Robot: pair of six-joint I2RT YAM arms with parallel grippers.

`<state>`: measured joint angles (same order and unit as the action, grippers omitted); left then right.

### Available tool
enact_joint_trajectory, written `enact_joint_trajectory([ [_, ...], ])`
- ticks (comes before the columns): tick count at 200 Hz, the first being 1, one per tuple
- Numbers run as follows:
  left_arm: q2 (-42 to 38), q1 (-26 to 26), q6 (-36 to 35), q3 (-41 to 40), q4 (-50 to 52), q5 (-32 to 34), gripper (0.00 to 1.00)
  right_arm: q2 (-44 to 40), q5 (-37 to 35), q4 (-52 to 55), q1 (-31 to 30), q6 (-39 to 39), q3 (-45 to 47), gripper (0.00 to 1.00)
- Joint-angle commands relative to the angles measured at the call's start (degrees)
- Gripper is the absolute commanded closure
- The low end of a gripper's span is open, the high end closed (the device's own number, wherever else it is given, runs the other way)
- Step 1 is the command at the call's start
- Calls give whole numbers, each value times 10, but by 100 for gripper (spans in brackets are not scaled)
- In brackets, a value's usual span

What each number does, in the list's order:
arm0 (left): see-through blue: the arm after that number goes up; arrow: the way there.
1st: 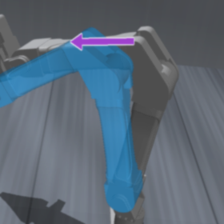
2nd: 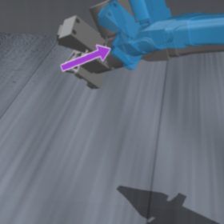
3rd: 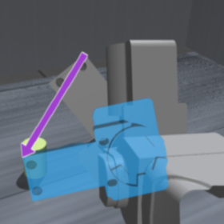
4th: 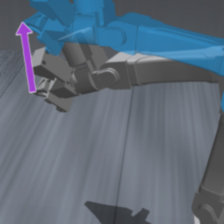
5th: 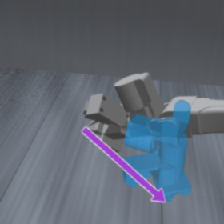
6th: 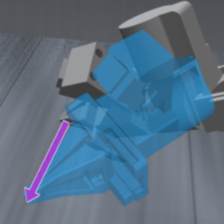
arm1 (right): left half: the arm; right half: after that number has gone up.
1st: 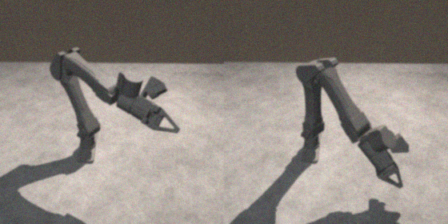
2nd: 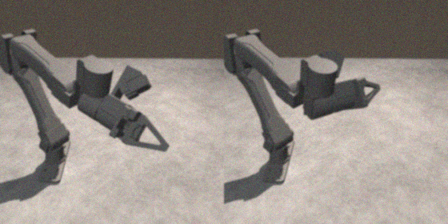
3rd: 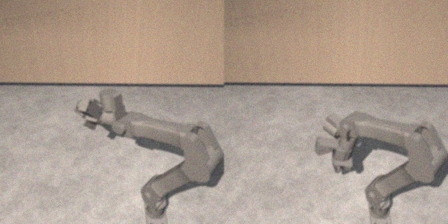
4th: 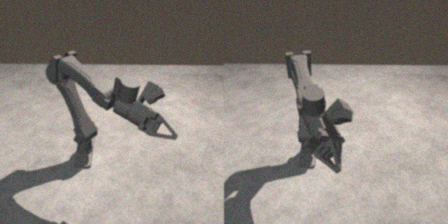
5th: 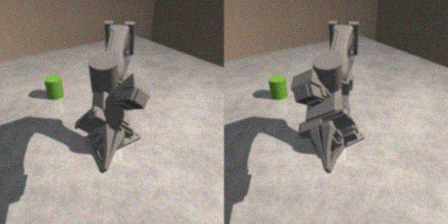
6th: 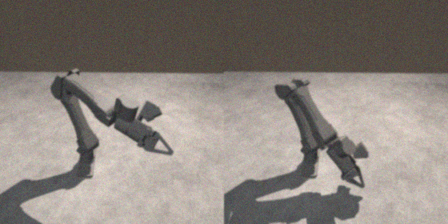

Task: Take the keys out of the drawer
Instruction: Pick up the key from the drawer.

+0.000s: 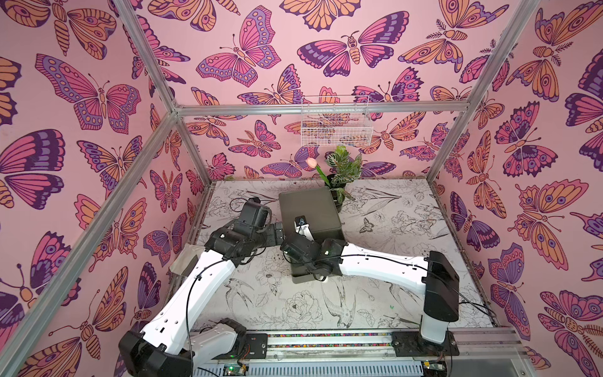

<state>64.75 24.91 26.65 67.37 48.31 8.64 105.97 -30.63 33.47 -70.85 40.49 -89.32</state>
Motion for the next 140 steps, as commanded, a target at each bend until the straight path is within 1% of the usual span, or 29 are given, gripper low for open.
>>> enact_joint_trajectory([
  [1,-14,4,4,-16,18,3,0,8,-15,-5,5,1,6,59],
  [11,-18,4,4,-19,18,4,0,8,-15,-5,5,0,6,60],
  [74,-21,4,6,-26,19,1,0,-10,-26,-3,6,0,23,83],
  [117,-27,4,9,-31,19,5,0,-45,-32,3,9,3,46,88],
  [140,-32,4,19,-36,19,14,1,-65,-29,9,9,3,50,89],
])
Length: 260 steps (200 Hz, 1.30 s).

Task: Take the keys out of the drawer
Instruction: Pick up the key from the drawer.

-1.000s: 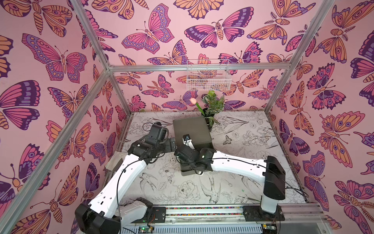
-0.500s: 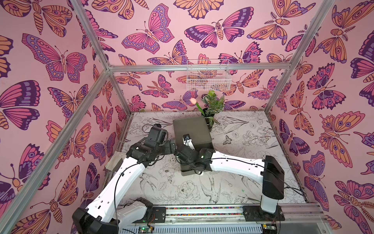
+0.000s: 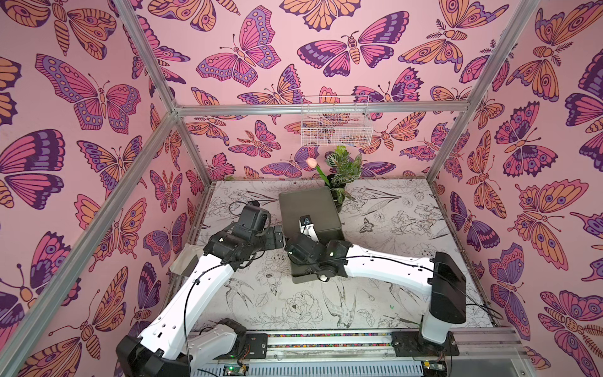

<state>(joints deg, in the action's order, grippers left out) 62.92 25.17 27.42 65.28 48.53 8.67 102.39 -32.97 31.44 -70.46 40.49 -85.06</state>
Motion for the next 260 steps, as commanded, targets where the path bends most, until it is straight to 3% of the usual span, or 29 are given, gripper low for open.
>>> enact_joint_trajectory([
  [1,-14,2,12,-15,16,13,1,-30,-5,30,5,3,8,89],
  [56,-22,1,11,-17,-2,-11,0,-69,10,42,5,2,6,89],
  [138,-52,1,12,-17,-51,-105,0,-120,38,70,5,-8,-15,89],
  [220,-56,-6,22,41,-64,-276,6,-187,22,102,6,-22,-49,89],
  [230,-57,-9,25,51,-66,-292,6,-194,18,107,5,-26,-53,89],
  [236,-56,-10,27,55,-69,-306,0,-198,15,109,7,-28,-55,89],
  [260,-51,-11,39,72,-80,-354,0,-217,14,118,15,-33,-60,89],
])
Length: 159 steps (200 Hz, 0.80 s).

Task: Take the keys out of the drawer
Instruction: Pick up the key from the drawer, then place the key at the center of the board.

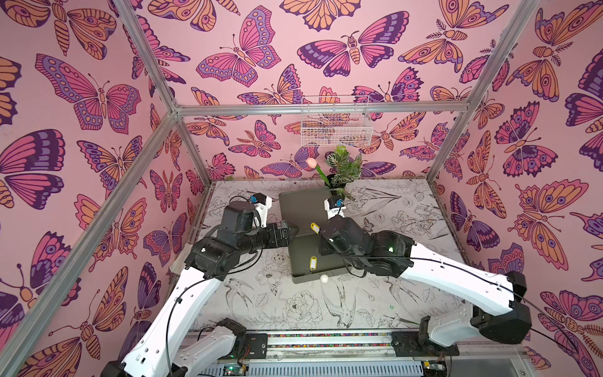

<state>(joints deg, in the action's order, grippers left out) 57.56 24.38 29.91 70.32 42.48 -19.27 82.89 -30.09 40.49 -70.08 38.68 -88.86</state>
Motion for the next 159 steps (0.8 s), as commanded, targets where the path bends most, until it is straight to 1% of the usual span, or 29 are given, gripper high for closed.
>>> enact_joint_trajectory([
  [1,3,-3,15,22,-21,-77,0,-24,-15,28,12,-15,-23,89],
  [18,9,-3,28,24,-32,-105,0,-39,-14,36,22,-17,-24,89],
  [40,21,-3,49,20,-49,-138,0,-64,3,48,50,-13,-13,89],
  [66,53,-1,67,14,-73,-206,0,-107,23,60,97,-14,11,89],
  [73,60,2,73,15,-76,-214,0,-117,30,64,113,-14,18,89],
  [97,64,18,86,15,-85,-196,0,-157,71,84,177,-6,45,89],
  [129,61,27,100,-8,-92,-177,0,-209,130,101,266,-2,96,90],
  [159,56,41,102,-27,-95,-162,0,-243,179,108,332,-3,137,90],
])
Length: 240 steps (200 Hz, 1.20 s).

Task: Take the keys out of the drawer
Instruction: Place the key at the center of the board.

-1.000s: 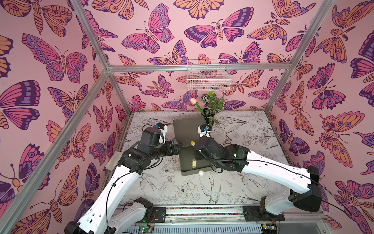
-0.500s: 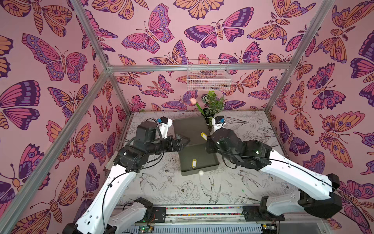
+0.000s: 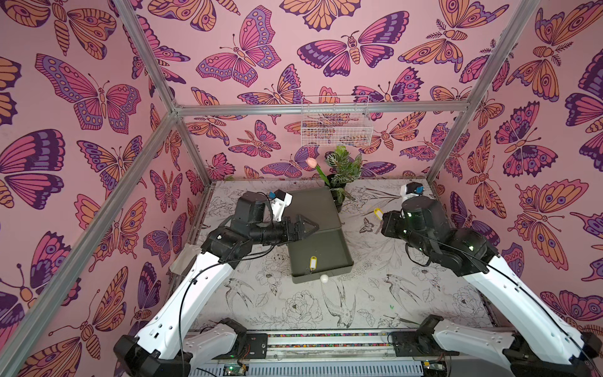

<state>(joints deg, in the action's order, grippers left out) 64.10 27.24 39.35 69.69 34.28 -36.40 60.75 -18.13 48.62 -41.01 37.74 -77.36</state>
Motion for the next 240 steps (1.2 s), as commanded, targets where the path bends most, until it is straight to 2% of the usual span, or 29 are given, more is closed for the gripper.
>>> enact_joint_trajectory([
  [1,-9,13,8,-21,-14,9,0,-22,61,26,43,7,23,90],
  [44,10,22,4,-29,-35,5,0,-28,100,21,92,12,62,90],
  [81,37,25,-5,-22,-50,-7,0,-37,140,0,146,46,121,91],
  [138,38,27,-13,-30,-53,-2,0,-29,176,-20,188,53,179,91],
  [166,22,27,-17,-29,-53,16,0,-24,199,-56,216,58,240,91],
  [211,-7,26,-24,-34,-47,47,0,22,215,-125,226,65,314,91],
  [240,-28,24,-36,-34,-20,105,0,69,224,-158,230,60,337,91],
])
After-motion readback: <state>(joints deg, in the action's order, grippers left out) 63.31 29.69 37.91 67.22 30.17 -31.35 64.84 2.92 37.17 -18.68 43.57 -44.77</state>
